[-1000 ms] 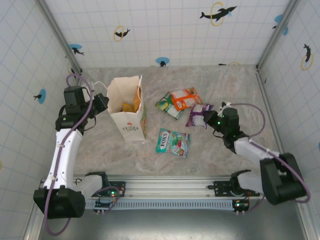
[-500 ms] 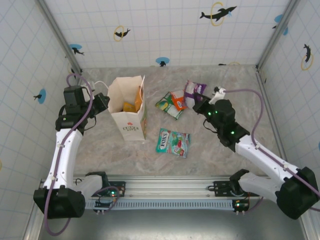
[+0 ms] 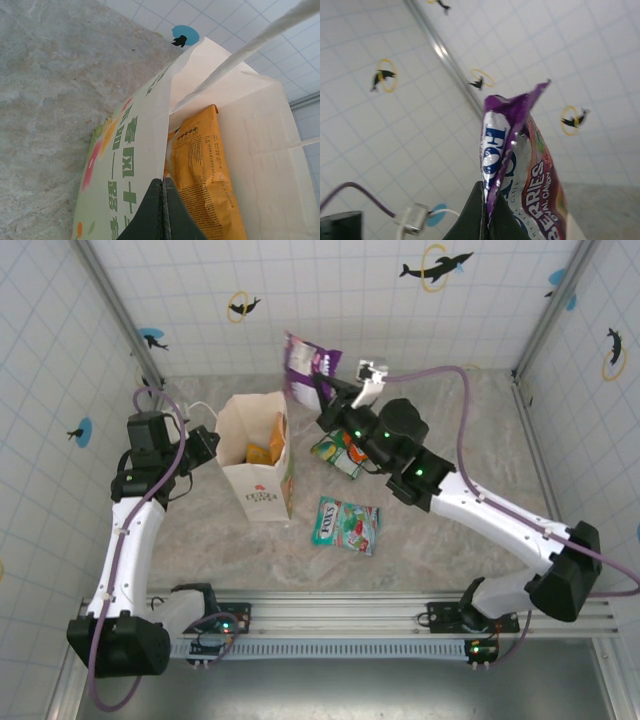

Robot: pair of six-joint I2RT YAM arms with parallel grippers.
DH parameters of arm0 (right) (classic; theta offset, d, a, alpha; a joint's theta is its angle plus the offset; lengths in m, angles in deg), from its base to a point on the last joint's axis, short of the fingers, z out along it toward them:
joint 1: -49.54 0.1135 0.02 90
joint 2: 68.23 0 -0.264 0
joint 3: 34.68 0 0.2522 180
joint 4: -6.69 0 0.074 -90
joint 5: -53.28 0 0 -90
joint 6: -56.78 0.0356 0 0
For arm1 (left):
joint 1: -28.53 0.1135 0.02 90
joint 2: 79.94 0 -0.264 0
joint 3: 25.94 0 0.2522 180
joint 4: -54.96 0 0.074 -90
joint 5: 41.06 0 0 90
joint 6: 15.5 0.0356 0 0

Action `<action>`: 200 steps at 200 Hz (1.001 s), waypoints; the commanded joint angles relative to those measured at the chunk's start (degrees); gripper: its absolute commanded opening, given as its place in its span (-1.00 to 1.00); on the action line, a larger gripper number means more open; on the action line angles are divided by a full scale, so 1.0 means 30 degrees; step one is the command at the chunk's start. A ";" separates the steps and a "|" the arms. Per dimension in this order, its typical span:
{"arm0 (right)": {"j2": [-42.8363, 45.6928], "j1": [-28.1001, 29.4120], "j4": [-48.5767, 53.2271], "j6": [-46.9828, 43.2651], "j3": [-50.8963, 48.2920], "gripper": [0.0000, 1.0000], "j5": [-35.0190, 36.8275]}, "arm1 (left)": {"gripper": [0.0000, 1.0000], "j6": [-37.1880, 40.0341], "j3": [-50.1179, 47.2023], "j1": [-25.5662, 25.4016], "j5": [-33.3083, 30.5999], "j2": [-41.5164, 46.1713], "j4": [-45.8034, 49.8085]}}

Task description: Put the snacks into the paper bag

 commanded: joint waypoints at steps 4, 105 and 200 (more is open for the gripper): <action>-0.1031 0.0816 -0.2424 -0.1659 0.2105 -1.00 -0.0074 | -1.00 0.0046 0.0174 -0.0053 0.0344 0.0171 -0.0623; -0.5347 0.1813 -0.0012 -0.1213 0.5592 -1.00 -0.0099 | -1.00 0.0090 0.0065 -0.0038 0.0192 0.0205 -0.0602; -0.6337 0.2226 0.2160 -0.1470 0.5733 -0.95 0.1760 | -1.00 0.0040 0.0006 -0.0049 0.0280 0.0109 -0.0781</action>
